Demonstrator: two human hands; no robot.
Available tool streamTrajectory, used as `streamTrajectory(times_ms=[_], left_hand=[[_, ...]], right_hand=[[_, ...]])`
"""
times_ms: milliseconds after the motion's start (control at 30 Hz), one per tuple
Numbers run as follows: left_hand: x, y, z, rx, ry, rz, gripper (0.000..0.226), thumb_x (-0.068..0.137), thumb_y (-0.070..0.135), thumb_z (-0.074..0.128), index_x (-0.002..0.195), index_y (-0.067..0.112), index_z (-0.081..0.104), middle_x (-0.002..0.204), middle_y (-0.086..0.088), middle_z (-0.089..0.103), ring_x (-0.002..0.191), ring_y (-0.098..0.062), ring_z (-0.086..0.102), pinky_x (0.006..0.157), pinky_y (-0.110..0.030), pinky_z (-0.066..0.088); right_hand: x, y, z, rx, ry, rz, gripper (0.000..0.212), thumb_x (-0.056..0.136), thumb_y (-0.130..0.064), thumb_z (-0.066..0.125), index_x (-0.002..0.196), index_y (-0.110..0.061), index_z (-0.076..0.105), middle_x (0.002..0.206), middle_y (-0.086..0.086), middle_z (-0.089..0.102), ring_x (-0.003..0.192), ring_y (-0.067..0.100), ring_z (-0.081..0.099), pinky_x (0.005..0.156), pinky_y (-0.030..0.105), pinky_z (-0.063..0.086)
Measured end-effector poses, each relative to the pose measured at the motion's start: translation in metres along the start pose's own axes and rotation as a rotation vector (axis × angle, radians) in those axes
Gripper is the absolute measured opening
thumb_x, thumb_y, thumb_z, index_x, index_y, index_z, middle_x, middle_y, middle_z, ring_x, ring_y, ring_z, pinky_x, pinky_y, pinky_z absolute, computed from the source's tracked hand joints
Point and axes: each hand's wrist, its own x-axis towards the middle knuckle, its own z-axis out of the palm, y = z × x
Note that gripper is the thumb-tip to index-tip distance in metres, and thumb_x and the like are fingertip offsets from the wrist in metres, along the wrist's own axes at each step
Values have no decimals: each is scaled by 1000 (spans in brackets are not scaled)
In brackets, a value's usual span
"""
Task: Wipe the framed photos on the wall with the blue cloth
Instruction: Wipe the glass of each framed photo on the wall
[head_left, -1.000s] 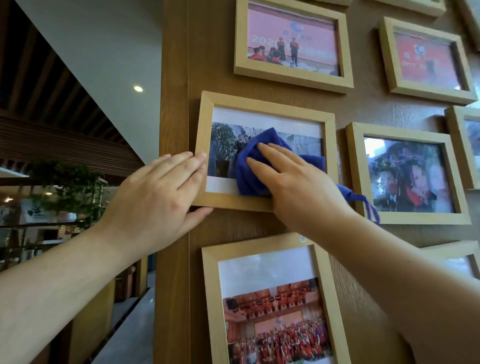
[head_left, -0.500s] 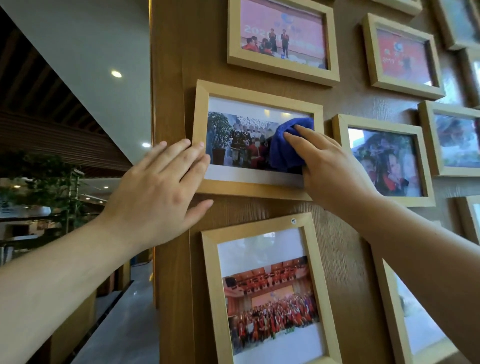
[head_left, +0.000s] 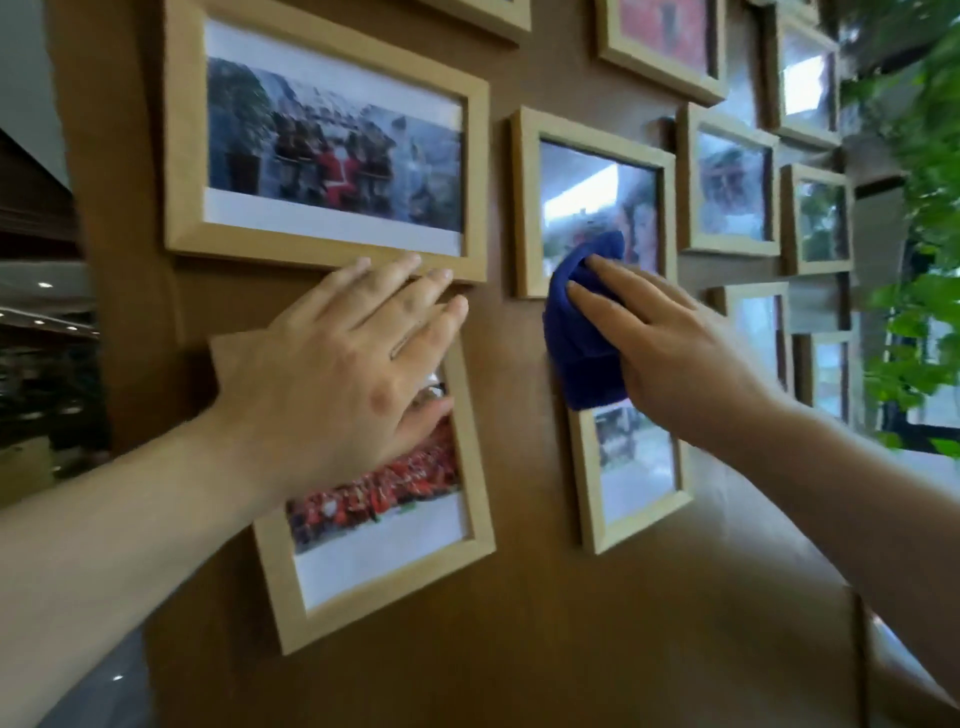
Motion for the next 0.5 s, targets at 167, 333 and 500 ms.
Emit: streamTrajectory(times_ms=[167,333,500], left_hand=[[15,73,20,-127,11,43,62,97,46,45,143,4,42,146,-22,46,136,-38,41,108,-55,37],[15,136,26,-249,-18,69,67,95,49,49,144,5,40,148,-20,45,137,-36,40,109,-54,37],[-9,168,31,-402,13,88,68,95,48,49,146,6,35,149,-19,44,138,-35,39,110,-53,36]], right_hand=[[-79,22,-2,157,-30,130,55,83,1,58,136,-7,45,144,18,45,128,40,46,100,51,43],[-141,10,-11,389,-126,309,57,89,-1,50,141,-21,40,148,5,42,129,29,46,97,43,48],[-184,-24,-23,380,-198,369,55,84,-19,35,138,-20,44,145,4,46,125,20,49,97,30,41]])
